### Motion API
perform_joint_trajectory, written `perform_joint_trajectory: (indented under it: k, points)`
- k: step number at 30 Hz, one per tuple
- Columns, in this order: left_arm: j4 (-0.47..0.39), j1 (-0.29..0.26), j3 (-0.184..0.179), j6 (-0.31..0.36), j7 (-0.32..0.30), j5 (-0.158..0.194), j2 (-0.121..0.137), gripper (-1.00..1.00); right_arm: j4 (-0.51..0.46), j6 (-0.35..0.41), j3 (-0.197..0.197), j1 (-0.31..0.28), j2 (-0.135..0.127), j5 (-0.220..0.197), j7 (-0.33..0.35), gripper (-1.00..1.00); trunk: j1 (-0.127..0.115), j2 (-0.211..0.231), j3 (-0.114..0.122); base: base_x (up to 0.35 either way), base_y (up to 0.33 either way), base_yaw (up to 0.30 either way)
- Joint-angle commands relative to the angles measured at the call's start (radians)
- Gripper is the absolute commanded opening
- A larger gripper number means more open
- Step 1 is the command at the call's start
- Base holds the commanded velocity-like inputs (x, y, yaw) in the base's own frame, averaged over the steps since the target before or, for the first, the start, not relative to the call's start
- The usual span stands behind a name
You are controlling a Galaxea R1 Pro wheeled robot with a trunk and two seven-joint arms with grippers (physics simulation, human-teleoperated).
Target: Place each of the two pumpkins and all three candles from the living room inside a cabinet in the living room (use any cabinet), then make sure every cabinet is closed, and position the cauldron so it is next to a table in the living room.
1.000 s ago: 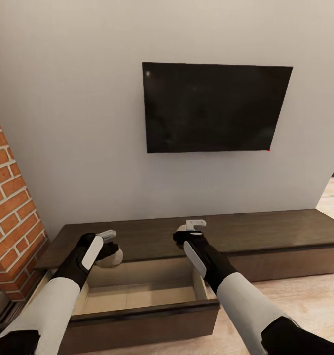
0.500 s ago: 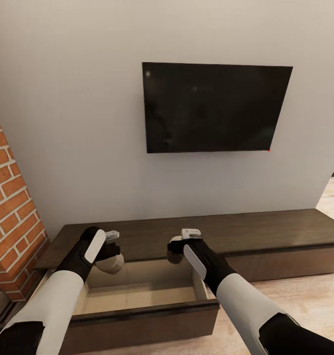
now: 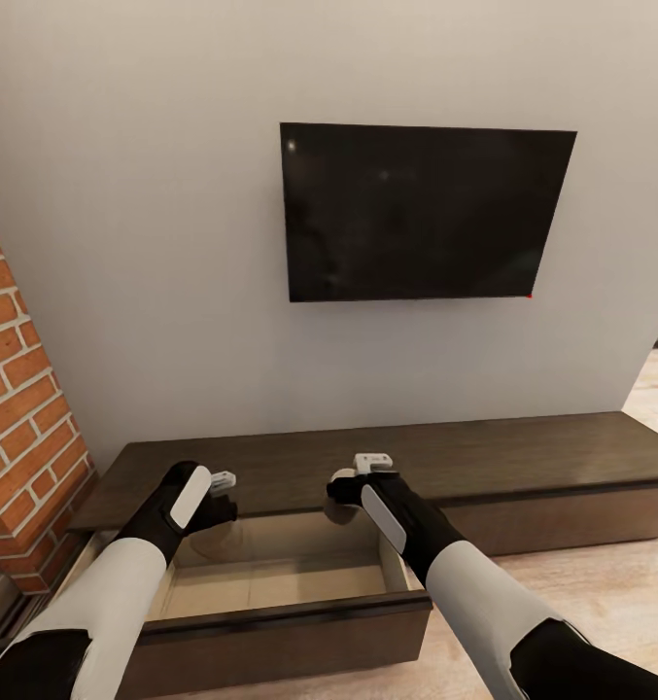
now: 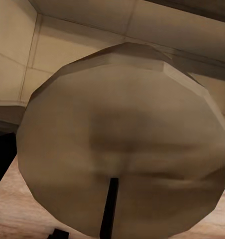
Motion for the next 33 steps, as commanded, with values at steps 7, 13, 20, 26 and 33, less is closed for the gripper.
perform_joint_trajectory:
  k: [7, 13, 20, 26, 33]
  points:
    - [-0.002, 0.000, 0.007, 0.001, 0.010, 0.010, 0.006, -1.00, 0.024, -0.001, 0.003, 0.000, 0.000, -0.006, -0.010, -1.00, 0.004, -0.008, -0.004, 0.000, 0.000, 0.000]
    - [0.016, 0.000, 0.007, 0.002, 0.013, 0.012, 0.008, -1.00, 0.034, 0.000, 0.003, 0.000, 0.000, -0.008, -0.009, -1.00, 0.027, -0.050, -0.023, 0.000, 0.000, 0.000]
    - [0.039, -0.001, 0.006, 0.001, 0.014, 0.012, 0.008, -1.00, 0.071, -0.001, 0.006, 0.000, 0.000, -0.007, -0.009, -1.00, 0.054, -0.099, -0.045, 0.000, 0.000, 0.000]
    - [0.053, 0.000, 0.005, 0.001, 0.015, 0.012, 0.007, -1.00, 0.074, -0.001, 0.005, 0.000, 0.000, -0.007, -0.009, -1.00, 0.077, -0.141, -0.064, 0.000, 0.000, 0.000]
    - [0.055, -0.001, 0.005, -0.001, 0.015, 0.012, 0.007, -1.00, 0.104, -0.008, 0.009, 0.000, 0.000, -0.004, -0.009, -1.00, 0.103, -0.190, -0.086, 0.000, 0.000, 0.000]
